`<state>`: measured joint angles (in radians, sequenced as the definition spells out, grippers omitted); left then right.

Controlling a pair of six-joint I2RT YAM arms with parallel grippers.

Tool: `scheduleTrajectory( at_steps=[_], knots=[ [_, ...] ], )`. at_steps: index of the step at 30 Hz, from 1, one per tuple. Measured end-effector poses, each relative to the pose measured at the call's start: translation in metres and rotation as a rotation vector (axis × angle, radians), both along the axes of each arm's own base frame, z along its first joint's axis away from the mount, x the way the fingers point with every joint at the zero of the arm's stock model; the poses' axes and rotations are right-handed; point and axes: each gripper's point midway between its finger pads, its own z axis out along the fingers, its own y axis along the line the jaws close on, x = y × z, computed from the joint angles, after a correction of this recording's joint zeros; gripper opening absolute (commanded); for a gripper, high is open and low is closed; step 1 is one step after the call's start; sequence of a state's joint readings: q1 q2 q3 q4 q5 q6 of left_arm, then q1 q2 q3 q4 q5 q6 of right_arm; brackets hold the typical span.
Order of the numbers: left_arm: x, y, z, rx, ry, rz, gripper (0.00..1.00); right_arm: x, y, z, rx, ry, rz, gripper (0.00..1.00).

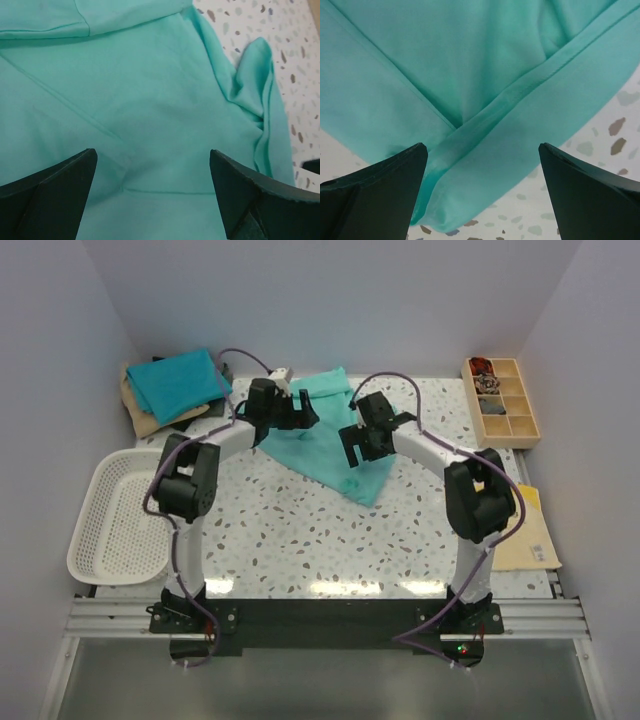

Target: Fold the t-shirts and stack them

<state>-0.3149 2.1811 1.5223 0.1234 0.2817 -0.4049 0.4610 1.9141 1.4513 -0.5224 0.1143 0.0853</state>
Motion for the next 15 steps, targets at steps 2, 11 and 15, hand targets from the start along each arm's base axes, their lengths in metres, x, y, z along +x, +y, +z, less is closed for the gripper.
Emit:
scheduleTrajectory(
  at_steps=[2, 11, 15],
  knots=[
    [-0.017, 0.007, 0.031, -0.013, -0.042, 0.015, 1.0, 0.003, 0.005, -0.022, -0.005, 0.048, 0.009, 0.99],
    [-0.064, 0.026, 0.049, 0.008, -0.074, 0.095, 1.0, -0.013, 0.01, -0.054, 0.016, 0.14, 0.02, 0.99],
    [-0.076, 0.035, 0.001, 0.074, 0.051, 0.126, 1.0, -0.045, 0.006, -0.054, 0.039, 0.188, 0.028, 0.99]
  ],
)
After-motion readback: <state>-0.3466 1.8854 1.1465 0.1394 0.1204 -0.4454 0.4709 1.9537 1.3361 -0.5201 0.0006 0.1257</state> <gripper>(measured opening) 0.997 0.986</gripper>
